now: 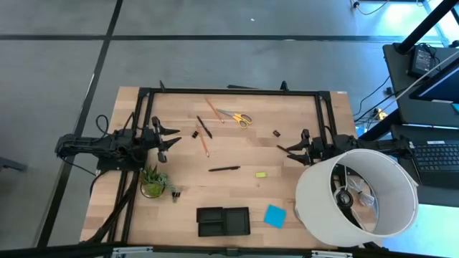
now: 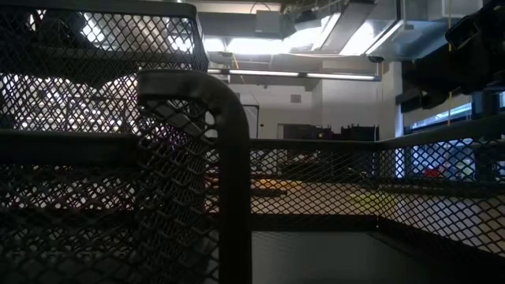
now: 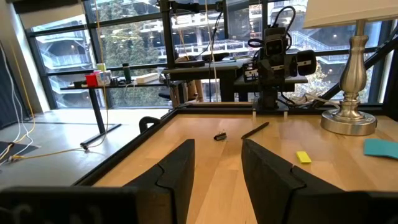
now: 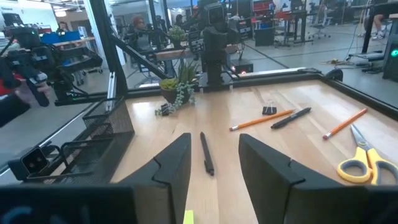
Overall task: Pick and place office supplies into organizer
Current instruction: Put the bottom black binder clip into the black desk organizer
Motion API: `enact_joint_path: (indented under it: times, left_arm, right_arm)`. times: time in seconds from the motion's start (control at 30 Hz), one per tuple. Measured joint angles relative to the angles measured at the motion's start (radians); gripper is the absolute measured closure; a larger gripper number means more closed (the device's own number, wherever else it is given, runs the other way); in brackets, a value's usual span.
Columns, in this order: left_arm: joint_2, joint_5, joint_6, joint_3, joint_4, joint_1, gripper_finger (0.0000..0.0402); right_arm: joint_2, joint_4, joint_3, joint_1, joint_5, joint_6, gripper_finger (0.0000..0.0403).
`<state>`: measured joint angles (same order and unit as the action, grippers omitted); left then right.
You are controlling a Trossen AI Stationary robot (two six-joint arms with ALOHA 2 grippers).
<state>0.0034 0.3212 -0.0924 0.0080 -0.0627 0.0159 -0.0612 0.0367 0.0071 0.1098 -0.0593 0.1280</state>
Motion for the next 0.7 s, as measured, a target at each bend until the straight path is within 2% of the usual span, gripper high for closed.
enact_joint_path:
  times: [0.27, 0.4, 0.57, 0.7]
  left_arm:
    - [0.000, 0.003, 0.000, 0.000, -0.002, 0.000, 0.0274]
    - [0.000, 0.037, -0.001, 0.000, -0.031, -0.001, 0.0271]
    - [0.008, -0.002, 0.030, 0.000, -0.025, -0.001, 0.0244]
    - [0.029, -0.102, 0.136, 0.018, -0.024, -0.001, 0.0220]
  right_arm:
    - [0.000, 0.002, 0.000, 0.000, 0.000, 0.002, 0.0266]
    - [0.000, 0.002, 0.000, 0.000, 0.000, 0.002, 0.0266]
    - [0.000, 0.002, 0.000, 0.000, 0.000, 0.002, 0.0266]
    - [0.000, 0.002, 0.000, 0.000, 0.000, 0.002, 0.0266]
